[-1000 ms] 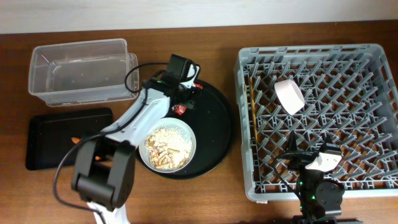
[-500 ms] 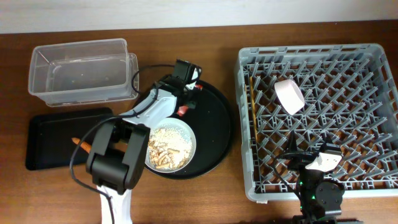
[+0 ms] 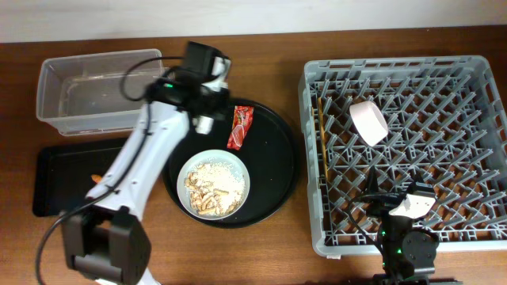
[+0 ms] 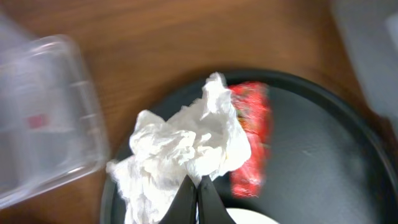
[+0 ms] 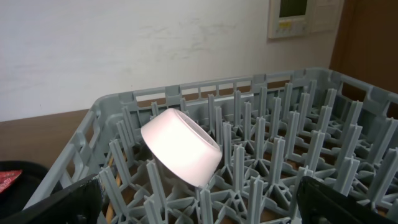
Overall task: Sort waste into correct bins and load items into the dishwasher rack
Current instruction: 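Grasp the white tissue with the left gripper and drop it in the clear bin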
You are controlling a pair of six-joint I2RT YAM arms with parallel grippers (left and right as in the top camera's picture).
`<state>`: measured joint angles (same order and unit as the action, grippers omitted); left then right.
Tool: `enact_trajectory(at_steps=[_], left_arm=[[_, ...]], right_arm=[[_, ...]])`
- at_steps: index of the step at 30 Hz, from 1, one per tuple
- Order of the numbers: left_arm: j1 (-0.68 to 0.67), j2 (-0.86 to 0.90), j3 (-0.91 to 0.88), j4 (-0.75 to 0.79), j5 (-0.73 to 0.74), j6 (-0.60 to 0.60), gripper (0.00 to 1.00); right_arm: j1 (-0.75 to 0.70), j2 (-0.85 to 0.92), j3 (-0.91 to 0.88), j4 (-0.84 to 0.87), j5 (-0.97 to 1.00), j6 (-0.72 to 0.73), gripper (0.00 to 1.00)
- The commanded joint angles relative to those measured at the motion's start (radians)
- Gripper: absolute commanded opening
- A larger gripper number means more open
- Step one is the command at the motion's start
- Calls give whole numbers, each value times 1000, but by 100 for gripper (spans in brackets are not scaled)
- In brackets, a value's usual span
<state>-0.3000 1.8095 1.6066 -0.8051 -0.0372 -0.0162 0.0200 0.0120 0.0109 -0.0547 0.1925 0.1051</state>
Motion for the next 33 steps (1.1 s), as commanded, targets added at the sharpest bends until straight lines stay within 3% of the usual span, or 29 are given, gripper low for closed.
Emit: enact_trajectory(at_steps=[1,5,6,7,8,10,13,15,16,17,19,22,24,30,33], left_arm=[[196,-24,10,74,-36,-47,1],[336,62,10,268,26,-46,1],[344,90,10,294,26,-46,6],[350,135,10,312,32,-47,28],[349,158,10,315,55,-46,76],[349,159,17,315,60,-42,86],[348,119,69,251,101,-43,87],[340,76,82,134,316,-43,85],[323,72,82,74,397,-43,79],[296,73,80,12,422,-43,77],[180,78,54,-121,381,-5,63],[16,81,-28,-110,144,-6,62],[-47,85,-82,-71,117,-6,63],[-103,208,-188,96,71,-5,63],[-103,287,-188,142,79,-5,51]], right_arm=[[-8,-6,-5,-8,2,4,98],[-8,-6,-5,-8,1,4,98],[-8,-6,-5,-8,1,3,98],[-8,-6,-5,-8,2,4,98],[-8,-6,-5,-8,2,3,98],[-8,-6,-5,-8,2,3,98],[-8,-6,-5,-8,1,3,98],[-8,-6,-5,-8,1,3,98],[-8,-6,-5,-8,1,3,98],[-8,-6,-5,-8,1,3,98],[-8,-6,-5,-8,1,3,98],[-8,-6,-5,-8,2,4,98],[-8,-6,-5,-8,1,3,98],[-8,-6,-5,-8,1,3,98],[-8,-6,-5,-8,2,3,98]])
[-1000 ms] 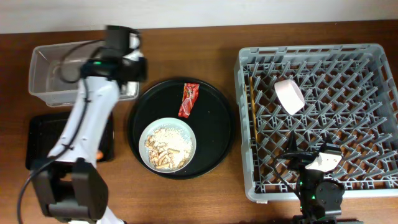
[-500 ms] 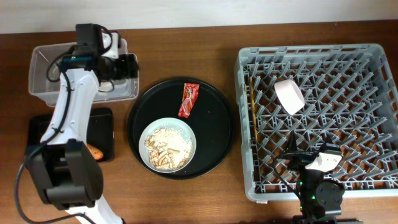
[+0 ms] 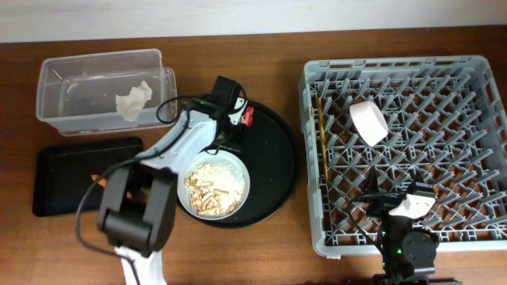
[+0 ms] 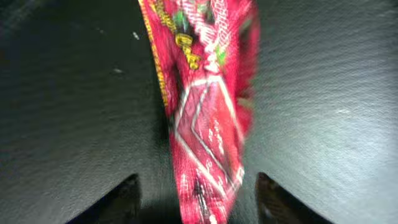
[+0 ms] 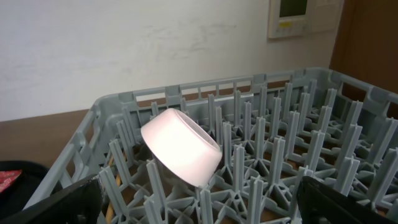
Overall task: Sort waste into correct bins and load items into the dishwasher rack
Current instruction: 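Grasp the white tissue with the left gripper and drop it in the clear bin, then grasp the red wrapper with the left gripper and drop it in the clear bin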
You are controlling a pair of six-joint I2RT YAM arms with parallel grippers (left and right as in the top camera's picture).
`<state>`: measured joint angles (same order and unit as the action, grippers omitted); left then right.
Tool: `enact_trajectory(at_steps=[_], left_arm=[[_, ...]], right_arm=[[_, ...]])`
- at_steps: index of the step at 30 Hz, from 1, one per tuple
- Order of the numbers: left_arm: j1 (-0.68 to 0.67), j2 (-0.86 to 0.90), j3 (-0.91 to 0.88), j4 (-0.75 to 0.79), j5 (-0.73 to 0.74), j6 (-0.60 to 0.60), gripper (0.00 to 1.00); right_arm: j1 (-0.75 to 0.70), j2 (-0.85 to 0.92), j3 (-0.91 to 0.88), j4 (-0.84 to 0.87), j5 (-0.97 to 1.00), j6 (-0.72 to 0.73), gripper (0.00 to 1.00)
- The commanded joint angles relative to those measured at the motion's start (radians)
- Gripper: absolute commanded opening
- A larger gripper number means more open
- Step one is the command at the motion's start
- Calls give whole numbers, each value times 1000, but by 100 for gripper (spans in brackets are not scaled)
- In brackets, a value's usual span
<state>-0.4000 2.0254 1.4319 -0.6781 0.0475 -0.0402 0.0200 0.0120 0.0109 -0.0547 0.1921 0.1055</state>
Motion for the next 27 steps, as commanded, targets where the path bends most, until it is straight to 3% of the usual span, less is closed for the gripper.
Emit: enact_trajectory(at_steps=[1,3,4,5,9,12,16,20,21,22,23,27], left_arm=[[-3,73,-12,20,1,19,49],[-3,72,-5,24,0,19,36],[-3,72,-3,19,0,19,15],[-3,68,19,-14,0,19,0],[42,-41,268,-225,-23,14,0],[169,-144,416,-352,-56,-28,0],[399,-134,416,-341,-149,-174,0],[521,-10,416,-264,-46,-177,0],[526,21,416,-248,-23,-176,3],[528,43,416,-223,-21,-175,69],[528,48,417,-209,-16,-175,99],[526,1,527,-326,139,-169,99]], right_arm=[[-8,-6,-5,-8,2,3,98],[-8,-6,-5,-8,2,3,98],[-8,-6,-5,-8,2,3,98],[-8,-6,-5,-8,2,3,98],[-8,-6,-5,-8,2,3,98],[-8,-6,-5,-8,2,3,98],[-8,-6,-5,-8,2,3,98],[-8,-6,-5,-8,2,3,98],[-8,-6,-5,-8,2,3,98],[-8,-6,-5,-8,2,3,98],[-8,-6,-5,-8,2,3,98],[-8,-6,-5,-8,2,3,98]])
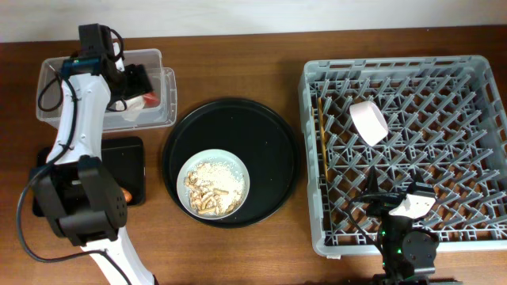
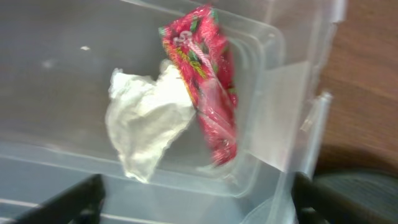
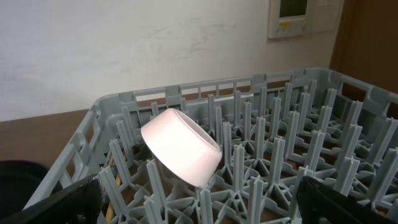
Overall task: Sort waste into correct bins and load items into the dishwasher rack
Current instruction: 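Grasp the red wrapper with the left gripper and drop it in the clear bin, then grasp the food plate with the left gripper and tip scraps onto the black tray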
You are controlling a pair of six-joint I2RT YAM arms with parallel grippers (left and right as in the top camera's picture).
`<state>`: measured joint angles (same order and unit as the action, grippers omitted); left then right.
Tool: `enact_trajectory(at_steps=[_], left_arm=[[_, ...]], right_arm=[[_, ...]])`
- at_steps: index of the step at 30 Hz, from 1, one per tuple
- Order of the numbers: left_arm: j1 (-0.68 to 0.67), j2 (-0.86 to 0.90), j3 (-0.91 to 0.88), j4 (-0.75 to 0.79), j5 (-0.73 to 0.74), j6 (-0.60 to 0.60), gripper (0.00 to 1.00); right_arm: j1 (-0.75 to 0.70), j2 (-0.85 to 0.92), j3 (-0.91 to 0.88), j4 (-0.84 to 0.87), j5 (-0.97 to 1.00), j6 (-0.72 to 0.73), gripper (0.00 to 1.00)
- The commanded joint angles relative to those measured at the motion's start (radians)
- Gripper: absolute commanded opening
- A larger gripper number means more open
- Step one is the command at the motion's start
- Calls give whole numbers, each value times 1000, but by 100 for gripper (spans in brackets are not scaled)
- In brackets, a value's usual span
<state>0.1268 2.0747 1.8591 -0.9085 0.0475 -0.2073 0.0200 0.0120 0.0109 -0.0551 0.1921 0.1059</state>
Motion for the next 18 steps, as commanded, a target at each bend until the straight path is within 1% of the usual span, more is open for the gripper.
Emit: enact_trajectory(at_steps=[1,3,4,5,6,7,8,9,10,11,12,13,14,15,16,18], left_arm=[[-3,-67,128,-148,153,-2,99],[-37,-127,145,-264,178,-1,99],[-69,-146,145,-322,177,23,99],[-129,-164,145,-406,174,41,99],[-179,-170,145,-446,174,43,99],[-258,-171,144,-482,174,45,99],[-308,-171,137,-484,175,45,99],[-396,-171,126,-481,174,45,99],[-451,-171,116,-482,173,64,99],[-509,-171,101,-481,144,66,98],[-560,-171,79,-480,74,50,89],[-620,-171,45,-481,-64,-42,79],[-679,-171,-3,-475,-172,-130,75],[-732,-171,-60,-449,-205,-159,73],[-798,-171,-158,-384,-206,-178,68],[-832,-171,-253,-318,-206,-205,63]], right_arm=[[-8,-6,-5,-8,2,3,98],[-8,-6,-5,-8,2,3,98],[-8,-6,-5,-8,2,3,98],[-8,-6,-5,-8,2,3,98],[-8,-6,-5,-8,2,3,98],[-8,-6,-5,-8,2,3,98],[-8,-6,-5,-8,2,3,98],[-8,-6,-5,-8,2,3,98],[-8,-6,-5,-8,2,3,98],[-8,-6,-5,-8,2,3,98],[-8,-6,-5,-8,2,3,98],[-8,-6,-5,-8,2,3,98],[-8,-6,-5,-8,2,3,98],[-8,-6,-5,-8,2,3,98],[-8,-6,-5,-8,2,3,98],[-8,-6,-5,-8,2,3,98]])
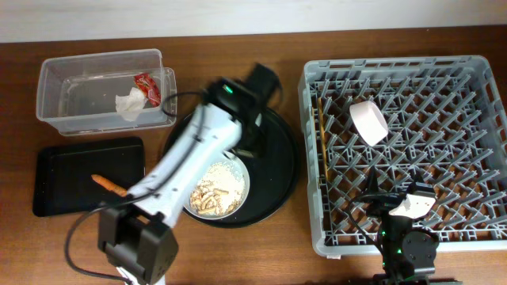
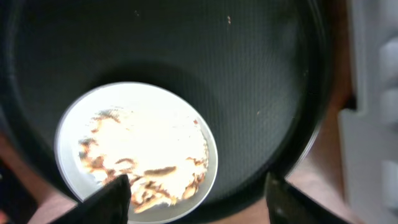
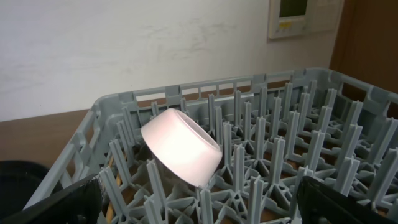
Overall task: Sort waste into correct bins and load items into the dishwasher rack
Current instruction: 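Grasp the food plate with the left gripper and tip scraps onto the black tray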
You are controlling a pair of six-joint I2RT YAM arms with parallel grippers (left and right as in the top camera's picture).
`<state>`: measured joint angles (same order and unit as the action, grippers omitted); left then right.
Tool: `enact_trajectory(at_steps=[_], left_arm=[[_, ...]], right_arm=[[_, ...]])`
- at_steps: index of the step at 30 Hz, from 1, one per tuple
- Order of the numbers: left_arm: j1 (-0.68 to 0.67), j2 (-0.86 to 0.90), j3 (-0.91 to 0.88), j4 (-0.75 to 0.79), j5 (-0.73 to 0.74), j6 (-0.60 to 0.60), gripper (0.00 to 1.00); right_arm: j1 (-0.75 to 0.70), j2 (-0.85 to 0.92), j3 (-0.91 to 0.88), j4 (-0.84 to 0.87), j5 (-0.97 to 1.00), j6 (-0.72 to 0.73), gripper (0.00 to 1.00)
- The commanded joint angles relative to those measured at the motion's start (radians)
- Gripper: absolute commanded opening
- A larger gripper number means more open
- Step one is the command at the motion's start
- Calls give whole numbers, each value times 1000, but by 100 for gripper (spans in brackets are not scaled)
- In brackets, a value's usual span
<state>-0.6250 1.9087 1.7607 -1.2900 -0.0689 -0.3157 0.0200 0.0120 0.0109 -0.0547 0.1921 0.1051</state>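
Note:
My left gripper (image 2: pixel 198 202) stands open and empty over the black round tray (image 2: pixel 267 74), its fingers just past the near right rim of the white bowl of food scraps (image 2: pixel 137 149). From overhead the left gripper (image 1: pixel 249 147) hangs above that bowl (image 1: pixel 212 187). A crumpled napkin (image 1: pixel 130 103) and a red wrapper (image 1: pixel 146 87) lie in the clear bin (image 1: pixel 55 75). My right gripper (image 3: pixel 199 214) is open, low inside the grey dishwasher rack (image 3: pixel 124 99), facing a white cup (image 3: pixel 180 147) lying tilted on the tines.
A black rectangular tray (image 1: pixel 55 162) at the left holds an orange scrap (image 1: pixel 107 184). A wooden stick (image 1: pixel 322 138) lies along the left side of the rack (image 1: pixel 309 158), near the cup (image 1: pixel 369 121). My right gripper (image 1: pixel 400 207) rests at the rack's front.
My left gripper was open over the clear bin with the red wrapper below it; now it is over the round tray by the bowl. The wrapper stays in the bin. The right arm has not moved.
My left gripper was shut on the napkin above the round tray. Then the napkin lay in the clear bin and the gripper stood open around the red wrapper on the tray. Then the wrapper was in the bin. Now the gripper is open over the bowl.

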Motion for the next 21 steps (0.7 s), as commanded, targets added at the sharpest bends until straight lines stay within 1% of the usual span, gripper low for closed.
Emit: enact_trajectory(at_steps=[1,2,4,6,9,11,12,14,15,17,19,21], left_arm=[[-89,-5,-224,114,-89,-115,60],[-89,-5,-276,163,-89,-119,54],[-89,-4,-361,257,-85,-118,48],[-88,-1,-423,308,-85,-106,48],[-95,8,-494,415,-85,-36,37],[-94,14,-517,447,-86,1,36],[-94,23,-518,457,-86,38,36],[-95,40,-518,476,-87,108,30],[-95,59,-518,494,-87,140,22],[-94,80,-518,509,-96,154,13],[-93,90,-518,521,-159,153,3],[-93,90,-518,550,-173,154,0]], right_arm=[[-8,-6,-5,-8,2,3,98],[-8,-6,-5,-8,2,3,98],[-8,-6,-5,-8,2,3,98],[-8,-6,-5,-8,2,3,98],[-8,-6,-5,-8,2,3,98],[-8,-6,-5,-8,2,3,98],[-8,-6,-5,-8,2,4,98],[-8,-6,-5,-8,2,3,98],[-8,-6,-5,-8,2,3,98],[-8,-6,-5,-8,2,4,98],[-8,-6,-5,-8,2,4,98],[-8,-6,-5,-8,2,3,98]])
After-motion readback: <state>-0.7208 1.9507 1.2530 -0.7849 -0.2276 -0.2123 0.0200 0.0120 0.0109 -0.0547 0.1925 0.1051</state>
